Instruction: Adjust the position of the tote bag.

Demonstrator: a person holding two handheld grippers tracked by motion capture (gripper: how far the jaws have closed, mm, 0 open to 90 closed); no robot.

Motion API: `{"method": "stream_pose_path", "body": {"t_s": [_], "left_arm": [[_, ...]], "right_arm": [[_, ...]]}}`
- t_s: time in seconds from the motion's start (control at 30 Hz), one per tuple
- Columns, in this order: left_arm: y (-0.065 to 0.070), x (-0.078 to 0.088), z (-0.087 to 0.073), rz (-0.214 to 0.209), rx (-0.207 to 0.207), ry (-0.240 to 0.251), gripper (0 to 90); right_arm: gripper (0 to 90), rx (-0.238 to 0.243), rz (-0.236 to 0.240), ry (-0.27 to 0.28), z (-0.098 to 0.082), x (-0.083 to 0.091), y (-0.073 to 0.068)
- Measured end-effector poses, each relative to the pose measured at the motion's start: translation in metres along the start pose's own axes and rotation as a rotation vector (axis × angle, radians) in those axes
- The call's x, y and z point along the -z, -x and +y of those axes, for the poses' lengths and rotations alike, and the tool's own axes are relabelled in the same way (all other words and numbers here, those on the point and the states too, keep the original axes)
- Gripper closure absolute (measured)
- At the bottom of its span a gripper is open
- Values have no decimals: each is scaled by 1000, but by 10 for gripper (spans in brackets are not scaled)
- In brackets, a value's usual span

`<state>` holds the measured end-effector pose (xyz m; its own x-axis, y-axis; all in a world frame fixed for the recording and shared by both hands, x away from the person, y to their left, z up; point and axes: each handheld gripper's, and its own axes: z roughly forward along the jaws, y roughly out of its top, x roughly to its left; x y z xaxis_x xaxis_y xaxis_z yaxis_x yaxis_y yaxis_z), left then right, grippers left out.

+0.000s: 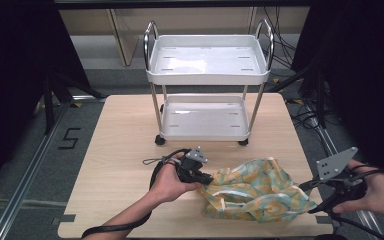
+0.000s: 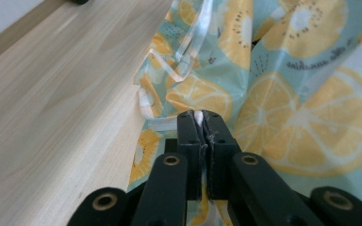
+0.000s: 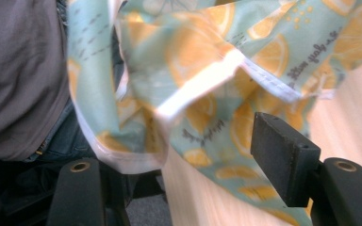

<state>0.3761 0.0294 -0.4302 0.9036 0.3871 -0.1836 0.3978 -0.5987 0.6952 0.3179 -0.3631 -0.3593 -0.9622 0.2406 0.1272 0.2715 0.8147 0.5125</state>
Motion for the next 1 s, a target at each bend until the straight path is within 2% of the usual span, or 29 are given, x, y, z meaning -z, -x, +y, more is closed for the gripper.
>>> {"method": "stream_pose_path", "body": {"t_s": [0.03, 0.07, 0.1, 0.17, 0.2, 0.23, 0.27, 0.33, 0.4, 0.43, 0.5, 0.53, 0.57, 0.6, 0.63, 0.67, 0.7, 0.73, 0.77, 0.8, 0.83, 0.87, 0.9, 0.93, 0.97, 1.0], "left_arm": [[1, -1, -1, -8, 20, 6, 865], [2, -1, -1, -4, 11, 3, 865], [2, -1, -1, -7, 2, 1, 865], [5, -2, -1, -8, 1, -5, 866], [5, -2, -1, -3, -20, -12, 866], [7, -4, -2, -3, -5, -9, 866], [6, -4, -1, 5, -32, -23, 866], [6, -5, -2, 8, -30, -28, 866], [5, -6, -2, 9, -25, -29, 866], [4, -7, -2, 17, -44, -35, 866], [5, -7, -3, 10, -34, -34, 866], [5, -7, -3, 15, -48, -34, 866], [6, -7, -3, 15, -21, -31, 866], [5, -6, -3, 13, -42, -34, 866], [6, -6, -3, 14, -26, -33, 867], [6, -6, -3, 15, -29, -33, 867], [6, -7, -2, 16, -41, -32, 867], [6, -6, -2, 14, -53, -32, 867], [8, -7, -2, 13, -34, -30, 867], [9, -7, -2, 14, -39, -30, 867], [9, -8, -1, 13, -47, -29, 867], [10, -8, -1, 15, -42, -27, 867], [9, -7, 0, 18, -61, -31, 868], [9, -7, 0, 18, -61, -31, 869], [10, -6, 0, 19, -51, -12, 871], [10, -4, 1, 18, -68, -8, 873]], "right_arm": [[364, 21, -14, 6, -2, 6, 2], [362, -17, -13, 2, -3, 10, 0], [362, -25, -18, 5, -4, 15, 0], [362, -25, -26, 24, -6, 25, 1], [363, -32, -34, 33, -7, 30, 0], [364, -31, -36, 38, -8, 33, 0], [365, -29, -39, 35, -8, 36, 0], [365, -47, -46, 20, -8, 37, -2], [366, -30, -41, 8, -8, 37, -3], [367, -18, -16, -1, -9, 35, -4], [375, 3, -23, 14, -9, 35, -3], [384, -20, -28, 12, -11, 38, -4], [392, -43, -29, 11, -12, 41, -5], [413, -67, -34, 9, -13, 44, -5], [444, -59, -74, 45, -13, 46, -1], [464, -63, -91, 58, -12, 49, 2], [488, -84, -124, 74, -11, 51, 3], [496, -126, -144, 100, -9, 52, 4], [498, -155, -162, 129, -8, 52, 6], [507, -190, -167, 161, -5, 50, 9], [509, -194, -168, 171, -3, 48, 10], [500, -209, -170, 159, 1, 44, 12], [484, -217, -168, 153, 4, 39, 14], [484, -217, -168, 153, 4, 39, 14], [460, -234, -173, 154, 9, 27, 19], [451, -250, -169, 158, 11, 22, 21]]}}
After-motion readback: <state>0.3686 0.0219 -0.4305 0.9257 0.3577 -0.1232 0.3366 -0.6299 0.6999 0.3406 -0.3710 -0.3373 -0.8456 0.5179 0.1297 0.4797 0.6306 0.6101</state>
